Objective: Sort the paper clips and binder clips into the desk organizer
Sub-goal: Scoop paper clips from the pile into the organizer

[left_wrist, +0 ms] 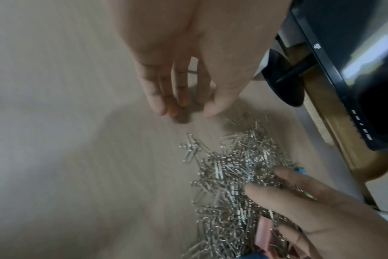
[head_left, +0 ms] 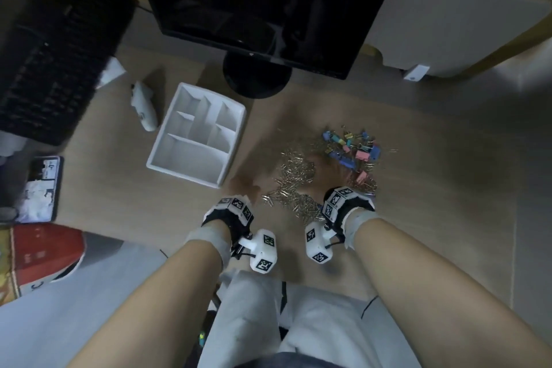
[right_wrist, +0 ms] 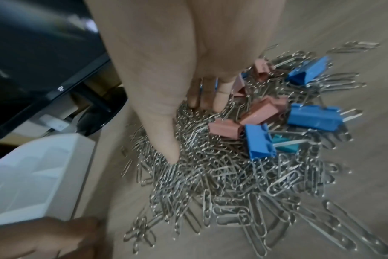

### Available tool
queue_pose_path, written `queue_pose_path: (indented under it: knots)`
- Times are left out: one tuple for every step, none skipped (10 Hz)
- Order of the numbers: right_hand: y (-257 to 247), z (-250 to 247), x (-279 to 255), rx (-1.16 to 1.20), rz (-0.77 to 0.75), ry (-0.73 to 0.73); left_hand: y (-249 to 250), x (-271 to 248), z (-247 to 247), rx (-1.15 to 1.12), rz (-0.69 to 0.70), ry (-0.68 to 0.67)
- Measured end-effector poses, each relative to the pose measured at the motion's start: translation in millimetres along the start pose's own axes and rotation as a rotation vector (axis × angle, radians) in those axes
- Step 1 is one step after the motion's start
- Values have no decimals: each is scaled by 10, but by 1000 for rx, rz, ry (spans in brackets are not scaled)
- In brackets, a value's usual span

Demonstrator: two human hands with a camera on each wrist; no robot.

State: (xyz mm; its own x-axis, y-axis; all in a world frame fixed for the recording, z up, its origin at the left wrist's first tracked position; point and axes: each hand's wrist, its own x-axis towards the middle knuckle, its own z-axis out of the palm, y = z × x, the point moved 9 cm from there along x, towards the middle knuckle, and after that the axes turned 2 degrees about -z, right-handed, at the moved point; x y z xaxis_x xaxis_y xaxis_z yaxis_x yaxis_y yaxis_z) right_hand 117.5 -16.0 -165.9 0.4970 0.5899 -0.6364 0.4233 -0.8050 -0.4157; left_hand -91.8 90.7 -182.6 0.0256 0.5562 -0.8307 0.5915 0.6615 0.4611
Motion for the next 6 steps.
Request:
queue_pose_path:
  knots:
    - [-116, 142, 32, -158, -89, -57, -164, 33, 95, 323, 94, -46]
    - [-198, 230, 21, -269, -202, -49, -205, 14, 307, 132, 102, -42]
    - [-164, 213, 13, -249, -242, -41, -62, -90, 525, 70, 166, -108]
    - [-140, 108, 39, -226, -242, -33, 26, -100, 491, 9, 139, -96]
    - [-268, 110, 58, -293, -256, -56, -81, 12, 45, -13, 18, 37]
    - [-480, 188, 82, -376, -269, -56, -397, 306, -564, -169, -112, 257]
